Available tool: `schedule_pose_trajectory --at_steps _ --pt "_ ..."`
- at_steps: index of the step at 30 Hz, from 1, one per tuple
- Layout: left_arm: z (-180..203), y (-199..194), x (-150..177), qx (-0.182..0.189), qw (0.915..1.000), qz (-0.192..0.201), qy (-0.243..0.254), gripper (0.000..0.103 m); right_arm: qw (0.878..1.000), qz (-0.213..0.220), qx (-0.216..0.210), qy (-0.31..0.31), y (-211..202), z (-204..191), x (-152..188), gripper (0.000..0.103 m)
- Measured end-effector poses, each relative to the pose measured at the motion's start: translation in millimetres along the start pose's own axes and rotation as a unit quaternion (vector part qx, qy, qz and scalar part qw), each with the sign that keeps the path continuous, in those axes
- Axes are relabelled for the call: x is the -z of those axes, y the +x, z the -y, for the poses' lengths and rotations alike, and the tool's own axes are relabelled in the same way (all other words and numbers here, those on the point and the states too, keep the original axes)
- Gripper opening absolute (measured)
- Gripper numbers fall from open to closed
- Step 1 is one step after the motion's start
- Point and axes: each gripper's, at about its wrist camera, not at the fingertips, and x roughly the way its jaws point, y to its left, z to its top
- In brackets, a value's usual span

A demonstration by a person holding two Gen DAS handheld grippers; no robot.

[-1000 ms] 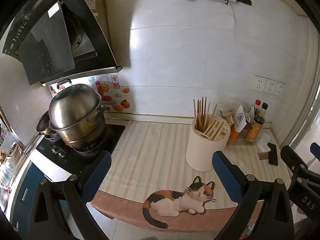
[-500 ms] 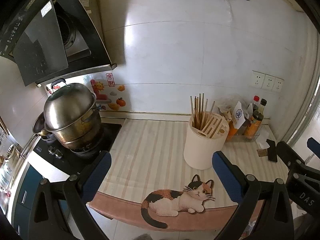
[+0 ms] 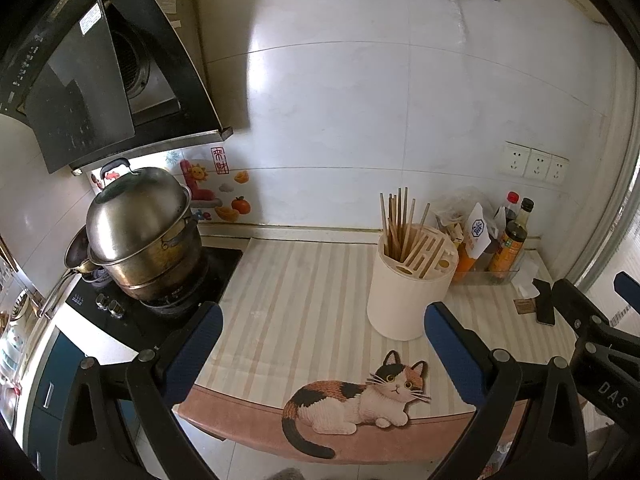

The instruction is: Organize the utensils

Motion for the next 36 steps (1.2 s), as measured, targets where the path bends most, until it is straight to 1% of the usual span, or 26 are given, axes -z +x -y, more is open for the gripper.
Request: schedule_pose_trajectory --at_steps 31,36 --pt "0.5 0.9 -2.1 0.002 1.0000 0.001 0.002 0.103 1.000 0.001 -0.001 -0.002 1.3 1.4 -2.1 0.103" --pt "0.9 -4.0 -2.1 0.004 1.0000 0.007 -0.001 0.103 1.000 0.001 0.001 -0.002 0.5 0.8 -1.9 0.103"
